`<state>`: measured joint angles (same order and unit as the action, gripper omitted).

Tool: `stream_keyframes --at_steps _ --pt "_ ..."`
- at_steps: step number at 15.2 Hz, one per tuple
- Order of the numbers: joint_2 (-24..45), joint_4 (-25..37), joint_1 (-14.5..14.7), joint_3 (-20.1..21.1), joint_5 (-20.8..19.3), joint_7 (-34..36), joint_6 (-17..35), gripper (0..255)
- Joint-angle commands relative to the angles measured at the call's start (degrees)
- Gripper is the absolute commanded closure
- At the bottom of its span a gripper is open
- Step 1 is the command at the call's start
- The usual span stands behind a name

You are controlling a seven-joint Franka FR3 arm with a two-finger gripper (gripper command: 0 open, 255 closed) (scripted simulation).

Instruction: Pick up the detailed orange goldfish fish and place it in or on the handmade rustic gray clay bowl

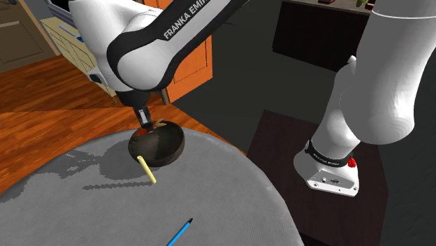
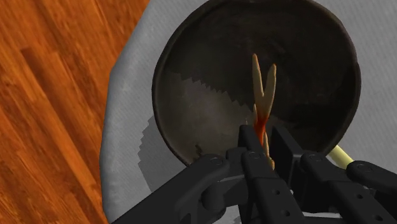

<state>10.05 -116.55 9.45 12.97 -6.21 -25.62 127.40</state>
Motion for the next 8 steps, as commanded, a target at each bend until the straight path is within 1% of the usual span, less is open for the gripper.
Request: stream_keyframes --at_steps 1,6,8 --pt "0.83 -0.70 0.08 -0.06 -0.35 0.33 1.52 255" --pt "3.34 -2.15 0.27 -0.34 -1.40 1.17 5.37 255" --pt "3.34 -2.15 0.27 -0.34 -1.40 1.17 5.37 255"
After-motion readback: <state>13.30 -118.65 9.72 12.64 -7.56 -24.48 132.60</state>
